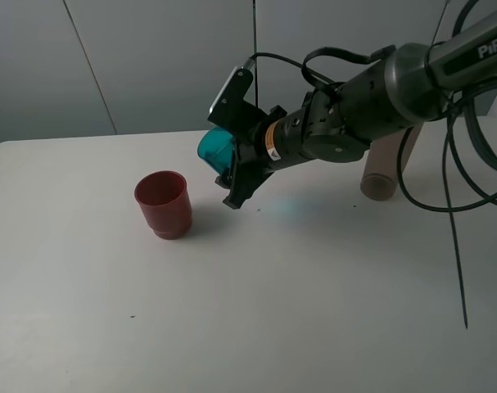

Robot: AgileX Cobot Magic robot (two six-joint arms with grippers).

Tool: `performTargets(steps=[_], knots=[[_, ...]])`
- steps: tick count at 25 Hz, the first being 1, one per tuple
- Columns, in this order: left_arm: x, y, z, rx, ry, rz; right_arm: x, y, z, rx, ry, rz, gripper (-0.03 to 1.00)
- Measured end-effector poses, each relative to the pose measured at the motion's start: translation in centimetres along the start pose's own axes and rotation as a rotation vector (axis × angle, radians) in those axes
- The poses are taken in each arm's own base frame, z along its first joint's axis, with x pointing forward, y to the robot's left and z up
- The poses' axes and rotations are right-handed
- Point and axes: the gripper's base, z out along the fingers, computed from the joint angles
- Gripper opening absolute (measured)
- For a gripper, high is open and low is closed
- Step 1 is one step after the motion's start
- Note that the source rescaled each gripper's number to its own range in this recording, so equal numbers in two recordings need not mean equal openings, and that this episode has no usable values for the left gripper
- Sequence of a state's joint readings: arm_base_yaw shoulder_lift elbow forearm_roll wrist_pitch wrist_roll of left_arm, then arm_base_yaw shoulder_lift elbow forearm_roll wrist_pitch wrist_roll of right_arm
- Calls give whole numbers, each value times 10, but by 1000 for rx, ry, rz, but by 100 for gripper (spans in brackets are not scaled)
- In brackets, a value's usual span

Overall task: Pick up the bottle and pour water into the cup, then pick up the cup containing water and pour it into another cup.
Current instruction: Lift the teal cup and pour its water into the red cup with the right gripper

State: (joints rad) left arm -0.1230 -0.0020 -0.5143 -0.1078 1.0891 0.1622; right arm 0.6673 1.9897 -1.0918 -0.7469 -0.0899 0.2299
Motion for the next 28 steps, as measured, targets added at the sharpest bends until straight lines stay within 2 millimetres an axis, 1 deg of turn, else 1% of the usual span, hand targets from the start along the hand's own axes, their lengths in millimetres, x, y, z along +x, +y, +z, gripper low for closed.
performTargets(steps=[4, 6, 10, 17, 21, 25, 28], knots=[[0, 0, 0, -2, 0, 1, -5, 10, 0, -12, 9, -22, 5], [0, 0, 0, -2, 0, 1, -9, 11, 0, -9, 16, -32, 5], [0, 0, 0, -2, 0, 1, -18, 10, 0, 5, 12, -49, 5], [0, 0, 0, -3, 1, 6, -32, 11, -2, 41, 60, -102, 5], [0, 0, 0, -3, 1, 6, -38, 16, -3, 51, 75, -140, 5], [0, 0, 0, -3, 1, 6, -50, 20, -4, 66, 77, -174, 5], [0, 0, 0, -3, 1, 6, -55, 21, -2, 74, 82, -189, 5]])
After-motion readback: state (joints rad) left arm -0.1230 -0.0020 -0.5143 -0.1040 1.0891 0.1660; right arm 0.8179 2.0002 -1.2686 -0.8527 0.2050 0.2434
